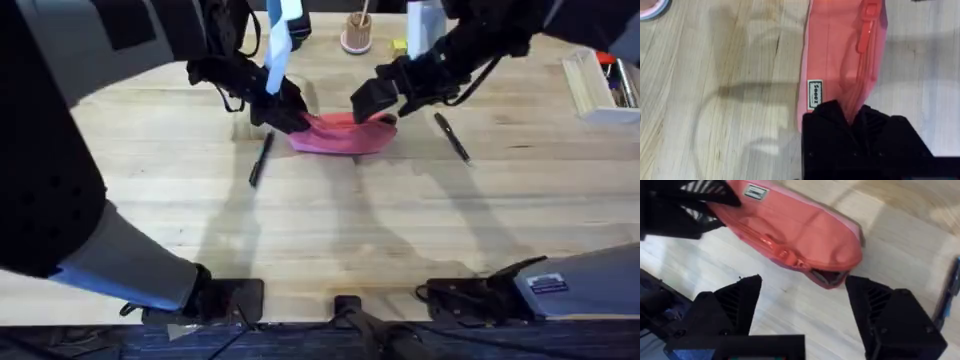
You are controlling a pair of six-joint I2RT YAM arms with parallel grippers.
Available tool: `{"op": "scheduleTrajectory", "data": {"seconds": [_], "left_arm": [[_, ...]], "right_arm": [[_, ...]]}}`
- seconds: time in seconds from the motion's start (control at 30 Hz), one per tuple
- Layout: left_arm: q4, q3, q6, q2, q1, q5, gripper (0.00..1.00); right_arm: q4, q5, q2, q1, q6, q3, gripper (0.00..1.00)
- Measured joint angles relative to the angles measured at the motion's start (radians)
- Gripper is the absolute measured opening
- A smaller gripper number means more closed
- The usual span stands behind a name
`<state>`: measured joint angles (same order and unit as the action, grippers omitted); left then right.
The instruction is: Unzip the bag, pick up the pens from the table one at a time and place them inside, then zip the bag closed.
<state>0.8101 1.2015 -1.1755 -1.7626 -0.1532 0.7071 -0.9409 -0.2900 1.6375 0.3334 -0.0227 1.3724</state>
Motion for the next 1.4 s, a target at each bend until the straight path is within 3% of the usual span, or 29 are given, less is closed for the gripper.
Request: {"op": "scheduleTrajectory", "data": {"seconds": [0.4, 0.5, 0.63, 0.73, 1.07, 1.4], "left_arm": [[0.000, 0.000, 0.000, 0.000, 0.000, 0.000, 0.042], [0.001, 0.000, 0.000, 0.000, 0.000, 0.000, 0.042], [0.000, 0.000, 0.000, 0.000, 0.000, 0.000, 0.042], [0.001, 0.001, 0.000, 0.000, 0.000, 0.000, 0.042], [0.001, 0.002, 0.000, 0.000, 0.000, 0.000, 0.042], [0.001, 0.002, 0.000, 0.000, 0.000, 0.000, 0.042]], "right_arm": [[-0.024, 0.021, -0.042, -0.033, -0.008, 0.000, 0.997], [0.023, 0.090, -0.190, -0.033, -0.019, 0.000, 0.997], [0.027, 0.092, -0.236, -0.032, 0.014, 0.000, 0.997], [0.027, 0.076, -0.253, -0.021, 0.084, 0.000, 0.997], [0.023, -0.135, -0.241, 0.058, 0.397, 0.000, 0.997], [0.024, -0.171, -0.206, 0.070, 0.588, 0.000, 0.997]]}}
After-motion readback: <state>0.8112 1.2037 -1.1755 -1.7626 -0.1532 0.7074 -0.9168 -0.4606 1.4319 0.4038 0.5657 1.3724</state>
